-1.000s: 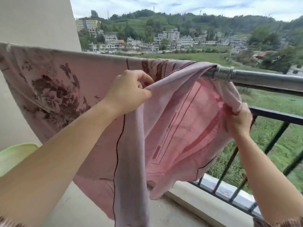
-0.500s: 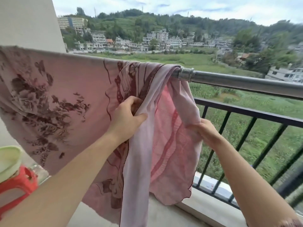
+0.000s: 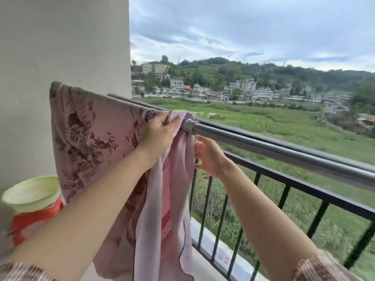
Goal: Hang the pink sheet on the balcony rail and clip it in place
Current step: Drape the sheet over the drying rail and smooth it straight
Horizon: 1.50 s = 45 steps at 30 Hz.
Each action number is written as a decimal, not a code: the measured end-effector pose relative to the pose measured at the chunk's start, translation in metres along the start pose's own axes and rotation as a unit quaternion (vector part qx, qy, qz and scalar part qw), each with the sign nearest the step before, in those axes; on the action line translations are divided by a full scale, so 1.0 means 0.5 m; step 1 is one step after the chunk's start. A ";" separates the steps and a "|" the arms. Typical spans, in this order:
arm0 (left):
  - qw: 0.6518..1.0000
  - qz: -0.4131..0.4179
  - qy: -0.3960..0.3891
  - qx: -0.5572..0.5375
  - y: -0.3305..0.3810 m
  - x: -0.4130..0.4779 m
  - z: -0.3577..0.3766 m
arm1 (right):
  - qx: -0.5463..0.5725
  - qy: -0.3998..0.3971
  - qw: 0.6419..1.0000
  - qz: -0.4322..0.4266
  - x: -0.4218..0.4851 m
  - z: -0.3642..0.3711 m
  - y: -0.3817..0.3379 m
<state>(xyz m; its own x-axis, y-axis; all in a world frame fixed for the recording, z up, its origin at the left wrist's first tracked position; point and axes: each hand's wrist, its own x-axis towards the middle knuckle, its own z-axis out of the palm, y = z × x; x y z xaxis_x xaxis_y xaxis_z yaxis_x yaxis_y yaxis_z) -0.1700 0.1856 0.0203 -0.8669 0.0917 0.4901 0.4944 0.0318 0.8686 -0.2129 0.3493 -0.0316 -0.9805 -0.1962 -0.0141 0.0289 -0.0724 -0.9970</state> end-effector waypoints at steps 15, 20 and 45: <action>0.986 0.031 -0.040 0.161 0.126 -0.008 0.011 | 0.039 0.266 0.926 -0.267 -0.059 -0.101 -0.085; 0.970 0.155 -0.089 0.165 0.111 -0.070 0.062 | -0.174 0.384 0.834 -0.355 -0.136 -0.120 -0.059; 0.950 0.191 -0.133 0.206 0.169 -0.218 0.178 | -0.034 0.474 0.820 -0.320 -0.256 -0.190 -0.083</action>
<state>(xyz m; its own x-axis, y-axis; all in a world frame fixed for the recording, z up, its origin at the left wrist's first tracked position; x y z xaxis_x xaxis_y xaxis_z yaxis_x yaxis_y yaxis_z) -0.0279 0.2668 0.0338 -0.5986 0.4221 0.6808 0.8010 0.3278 0.5010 -0.1072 0.4701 0.0045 -0.5031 0.7103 0.4923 -0.5292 0.1971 -0.8253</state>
